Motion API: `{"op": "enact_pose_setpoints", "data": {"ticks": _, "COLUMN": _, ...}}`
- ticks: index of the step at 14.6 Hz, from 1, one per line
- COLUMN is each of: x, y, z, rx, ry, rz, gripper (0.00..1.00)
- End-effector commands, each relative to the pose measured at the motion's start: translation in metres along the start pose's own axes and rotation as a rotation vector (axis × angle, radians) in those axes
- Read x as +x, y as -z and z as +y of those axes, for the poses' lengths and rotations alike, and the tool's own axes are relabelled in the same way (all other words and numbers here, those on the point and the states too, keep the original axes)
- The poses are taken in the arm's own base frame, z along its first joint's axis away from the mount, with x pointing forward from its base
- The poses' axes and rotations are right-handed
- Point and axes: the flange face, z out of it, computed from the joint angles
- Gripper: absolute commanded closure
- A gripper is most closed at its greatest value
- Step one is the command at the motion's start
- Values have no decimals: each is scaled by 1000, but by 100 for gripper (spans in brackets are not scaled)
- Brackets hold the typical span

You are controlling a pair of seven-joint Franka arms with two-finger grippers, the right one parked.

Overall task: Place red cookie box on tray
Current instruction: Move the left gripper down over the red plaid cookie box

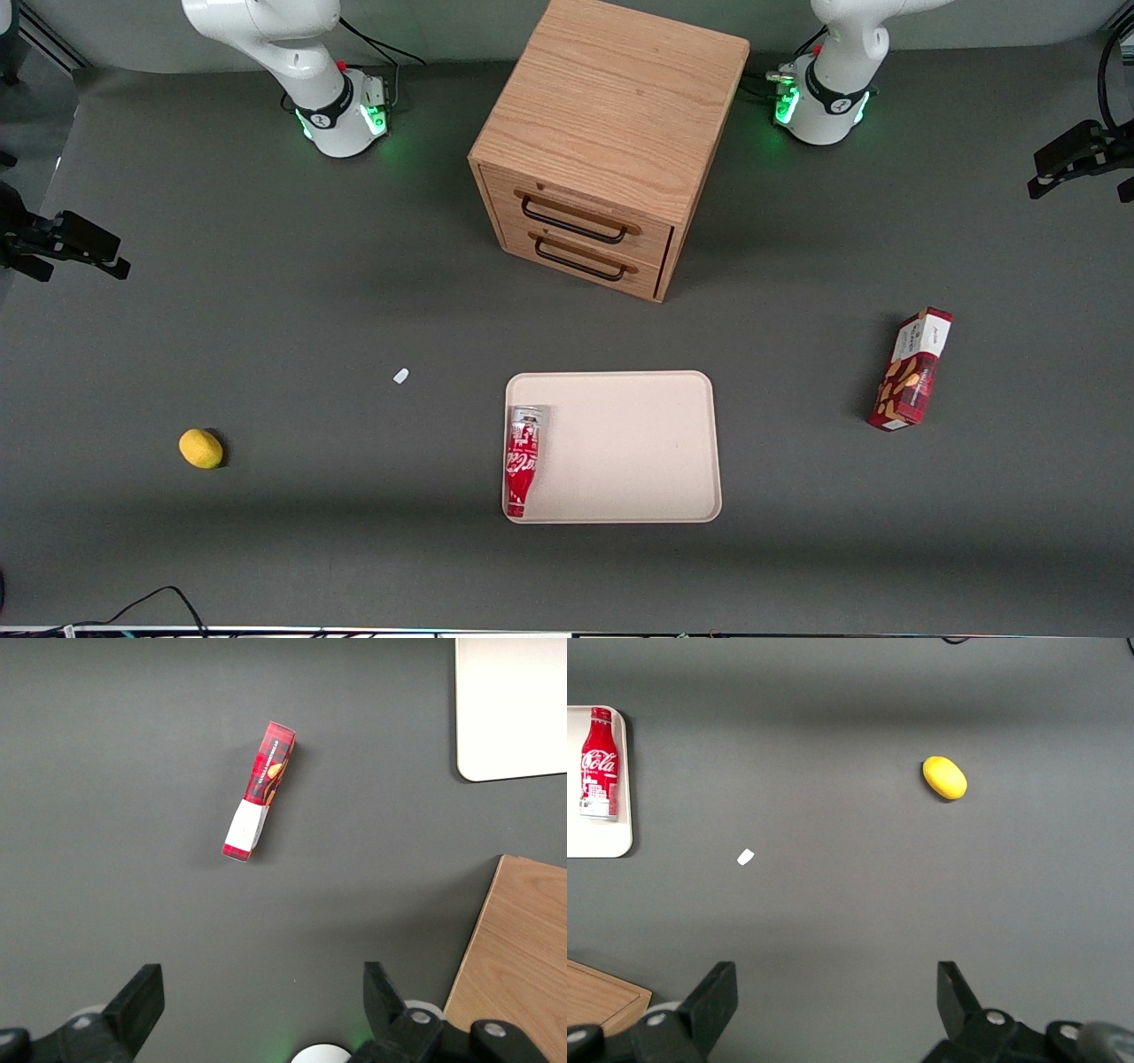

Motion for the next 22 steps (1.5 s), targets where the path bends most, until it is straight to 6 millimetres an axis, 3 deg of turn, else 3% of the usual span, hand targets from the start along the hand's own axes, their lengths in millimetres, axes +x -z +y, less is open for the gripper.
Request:
{"op": "enact_pose_setpoints", "data": {"ticks": 1, "x": -4, "y": 5, "z": 1, "rx": 11, "ry": -13, "rz": 2, "gripper": 0}}
{"op": "enact_pose_setpoints", "data": {"ticks": 6, "x": 4, "y": -5, "z": -2, "rx": 7, "ry": -7, "rz": -2, "gripper": 0}}
{"op": "enact_pose_setpoints", "data": {"ticks": 9, "x": 26, "y": -40, "z": -2, "rx": -3, "ry": -46, "rz": -22, "gripper": 0}}
{"op": "enact_pose_setpoints", "data": {"ticks": 12, "x": 52, "y": -92, "z": -7, "rx": -4, "ry": -127, "rz": -29, "gripper": 0}}
{"op": "enact_pose_setpoints", "data": {"ticks": 18, "x": 92, "y": -221, "z": -12, "rx": 51, "ry": -194, "rz": -13, "gripper": 0}}
{"op": "enact_pose_setpoints", "data": {"ticks": 22, "x": 90, "y": -302, "z": -11, "rx": 64, "ry": -226, "rz": -5, "gripper": 0}}
